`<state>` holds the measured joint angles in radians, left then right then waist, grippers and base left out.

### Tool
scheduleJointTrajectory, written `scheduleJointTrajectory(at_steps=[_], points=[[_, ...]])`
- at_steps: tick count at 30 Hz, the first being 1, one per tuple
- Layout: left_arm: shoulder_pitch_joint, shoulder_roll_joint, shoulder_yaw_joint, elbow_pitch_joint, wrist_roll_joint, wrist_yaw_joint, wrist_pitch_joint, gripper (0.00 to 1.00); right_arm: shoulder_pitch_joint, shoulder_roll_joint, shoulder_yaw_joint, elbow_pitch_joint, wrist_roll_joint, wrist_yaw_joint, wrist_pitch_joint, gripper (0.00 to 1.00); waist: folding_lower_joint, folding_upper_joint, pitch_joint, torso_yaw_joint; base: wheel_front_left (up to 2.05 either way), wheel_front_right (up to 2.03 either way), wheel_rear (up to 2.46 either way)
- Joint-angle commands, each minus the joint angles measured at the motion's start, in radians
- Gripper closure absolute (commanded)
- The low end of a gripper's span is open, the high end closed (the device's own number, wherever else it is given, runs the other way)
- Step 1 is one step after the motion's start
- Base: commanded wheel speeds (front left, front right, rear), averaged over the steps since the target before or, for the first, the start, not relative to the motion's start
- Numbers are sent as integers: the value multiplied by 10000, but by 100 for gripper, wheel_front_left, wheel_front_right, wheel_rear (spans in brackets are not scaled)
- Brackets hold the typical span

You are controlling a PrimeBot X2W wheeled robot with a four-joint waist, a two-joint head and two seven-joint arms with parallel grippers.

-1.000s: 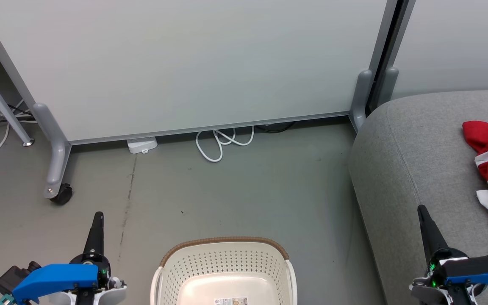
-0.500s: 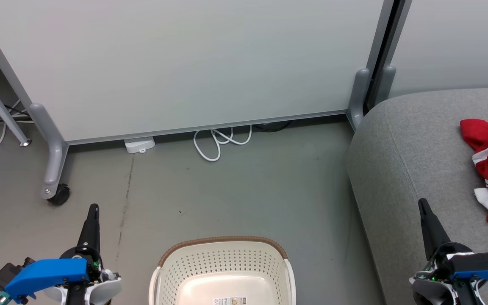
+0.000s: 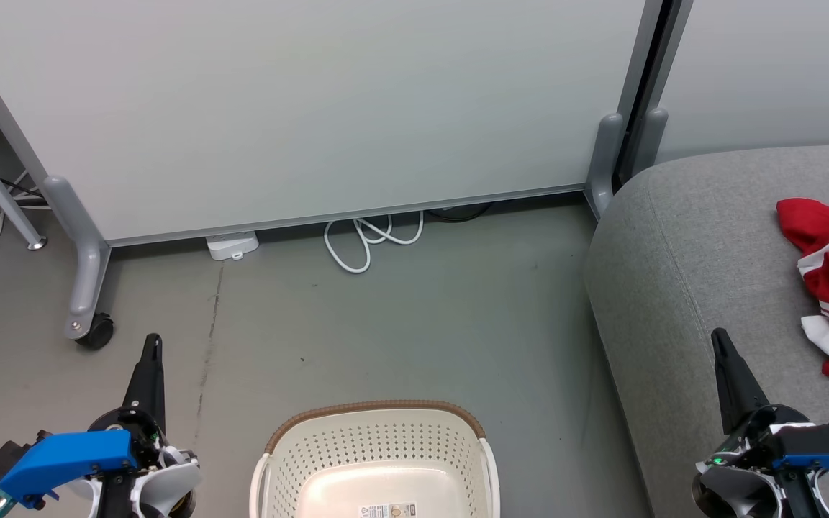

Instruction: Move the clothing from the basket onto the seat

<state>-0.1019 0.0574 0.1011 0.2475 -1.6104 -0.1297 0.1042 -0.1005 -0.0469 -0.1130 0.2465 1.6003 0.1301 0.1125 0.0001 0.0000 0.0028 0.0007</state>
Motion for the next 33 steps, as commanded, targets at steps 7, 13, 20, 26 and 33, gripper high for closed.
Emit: scheduleJointTrajectory(at_steps=[7,13,20,26,33], points=[[-113,0,64,-59,-107,-17,53,100,-157,-62,-16,-41,140,11,47,100,-1,0,3,-7,0,0,0],[-114,-9,72,-59,-96,-18,63,100,-155,-60,-16,-41,140,11,47,100,-1,0,3,-7,0,0,0],[-115,-17,77,-59,-82,-18,67,100,-155,-61,-15,-41,140,11,47,100,-1,0,3,-7,0,0,0],[-116,-21,82,-59,-75,-18,75,100,-155,-61,-17,-41,140,11,46,100,-1,0,3,-7,0,0,0],[-117,-28,89,-57,-63,-18,82,100,-154,-61,-16,-41,141,11,46,100,-1,0,3,-7,0,0,0]])
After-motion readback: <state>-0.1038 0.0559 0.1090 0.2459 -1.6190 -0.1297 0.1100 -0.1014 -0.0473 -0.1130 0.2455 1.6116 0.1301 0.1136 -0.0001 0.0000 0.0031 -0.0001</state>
